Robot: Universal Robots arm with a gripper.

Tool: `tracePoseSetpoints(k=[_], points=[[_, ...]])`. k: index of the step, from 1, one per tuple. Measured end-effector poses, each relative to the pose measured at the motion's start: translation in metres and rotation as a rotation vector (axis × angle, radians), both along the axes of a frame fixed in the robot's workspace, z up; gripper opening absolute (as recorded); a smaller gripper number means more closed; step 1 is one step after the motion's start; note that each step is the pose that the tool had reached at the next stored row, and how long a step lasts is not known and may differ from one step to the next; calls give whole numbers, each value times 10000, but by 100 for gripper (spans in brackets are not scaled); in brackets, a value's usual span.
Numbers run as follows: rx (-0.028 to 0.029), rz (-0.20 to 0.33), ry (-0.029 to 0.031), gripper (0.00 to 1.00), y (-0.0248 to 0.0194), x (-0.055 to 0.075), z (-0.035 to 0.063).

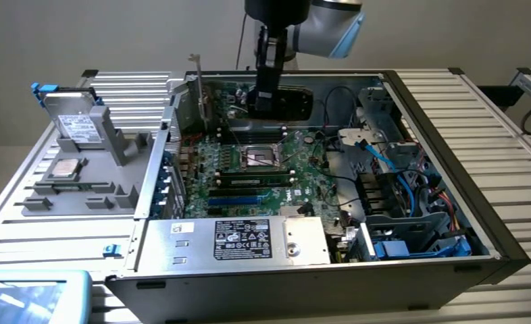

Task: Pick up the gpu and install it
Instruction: 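Insert the gpu into the slot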

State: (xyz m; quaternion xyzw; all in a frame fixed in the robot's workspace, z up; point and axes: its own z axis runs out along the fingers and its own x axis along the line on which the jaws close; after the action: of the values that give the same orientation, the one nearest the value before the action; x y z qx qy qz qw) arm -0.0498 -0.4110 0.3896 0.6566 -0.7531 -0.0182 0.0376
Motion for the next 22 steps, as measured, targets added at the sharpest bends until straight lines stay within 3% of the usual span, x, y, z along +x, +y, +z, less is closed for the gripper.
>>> tracePoseSetpoints(k=[4,6,8,15,16,20,22], points=[[-25,659,-96,29,0,0,-5],[-74,934,-132,29,0,0,-8],[-152,1008,-132,29,0,0,-9],[-159,1009,-132,29,0,-1,-10],[-186,1007,-131,29,1,-4,-13],[-452,1010,-118,29,0,-18,-33],[-464,1009,-117,29,0,-55,-55]])
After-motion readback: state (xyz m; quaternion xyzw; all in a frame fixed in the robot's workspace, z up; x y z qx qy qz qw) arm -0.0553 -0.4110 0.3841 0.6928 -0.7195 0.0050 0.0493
